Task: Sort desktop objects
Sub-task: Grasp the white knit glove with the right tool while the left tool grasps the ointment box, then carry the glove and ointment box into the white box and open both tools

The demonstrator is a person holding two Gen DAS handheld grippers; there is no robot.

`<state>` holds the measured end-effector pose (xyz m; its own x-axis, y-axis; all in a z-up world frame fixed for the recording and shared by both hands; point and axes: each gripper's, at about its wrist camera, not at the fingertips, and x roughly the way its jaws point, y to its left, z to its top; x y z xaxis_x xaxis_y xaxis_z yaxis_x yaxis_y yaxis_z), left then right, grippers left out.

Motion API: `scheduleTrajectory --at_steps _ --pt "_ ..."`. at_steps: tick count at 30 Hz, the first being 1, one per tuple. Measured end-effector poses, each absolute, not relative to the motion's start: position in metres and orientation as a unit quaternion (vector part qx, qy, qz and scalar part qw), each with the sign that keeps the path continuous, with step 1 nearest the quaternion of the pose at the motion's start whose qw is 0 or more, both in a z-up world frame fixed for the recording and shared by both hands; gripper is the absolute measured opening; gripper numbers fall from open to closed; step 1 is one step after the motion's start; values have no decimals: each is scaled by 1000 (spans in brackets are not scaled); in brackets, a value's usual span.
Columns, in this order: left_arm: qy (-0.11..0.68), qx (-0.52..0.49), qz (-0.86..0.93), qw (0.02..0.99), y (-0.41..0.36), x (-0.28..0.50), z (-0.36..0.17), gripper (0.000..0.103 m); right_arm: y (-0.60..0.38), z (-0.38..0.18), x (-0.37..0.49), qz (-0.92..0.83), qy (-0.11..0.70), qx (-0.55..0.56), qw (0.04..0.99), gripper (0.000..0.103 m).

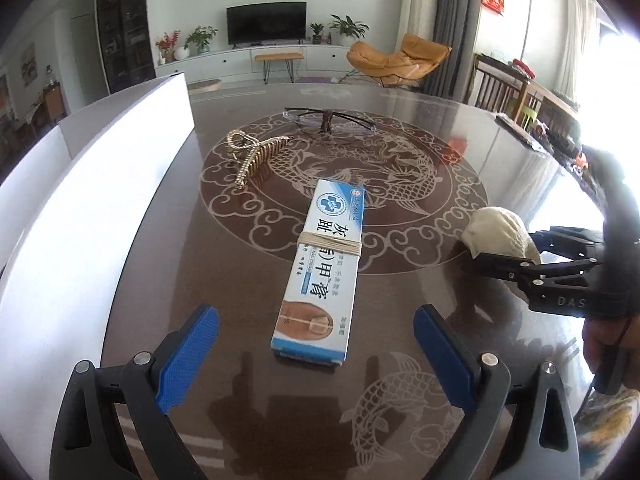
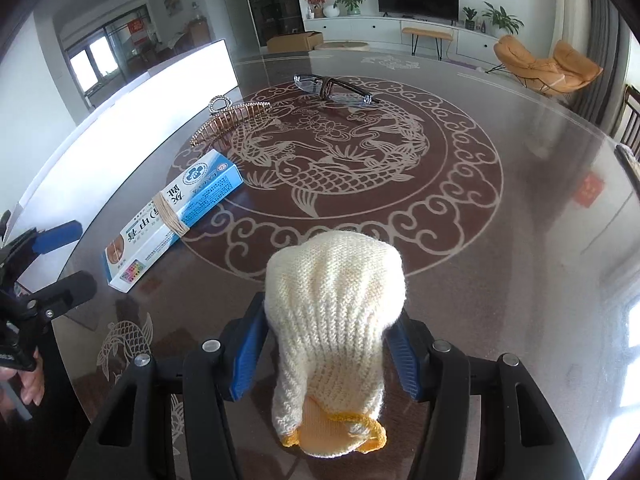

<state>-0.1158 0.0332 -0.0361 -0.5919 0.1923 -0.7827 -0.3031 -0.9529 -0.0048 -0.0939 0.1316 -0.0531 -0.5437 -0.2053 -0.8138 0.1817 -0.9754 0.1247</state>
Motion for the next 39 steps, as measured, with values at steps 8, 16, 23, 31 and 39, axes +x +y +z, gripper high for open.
scheduleTrajectory --at_steps 8,16,23,31,39 --pt "91 -456 872 152 62 -147 -54 40 140 -29 -74 -889 -20 443 112 57" --pt "-25 -375 918 123 -18 -93 29 40 113 -3 -94 -895 8 424 136 57" --pt "-93 -326 940 27 -155 -77 103 40 -16 66 -132 -899 33 355 256 56" --pt "-156 -417 894 -49 -251 -85 39 40 -199 85 -181 -865 101 343 351 57" --pt "-161 -441 880 -75 -250 -91 4 65 -242 20 -243 -828 98 449 321 77"
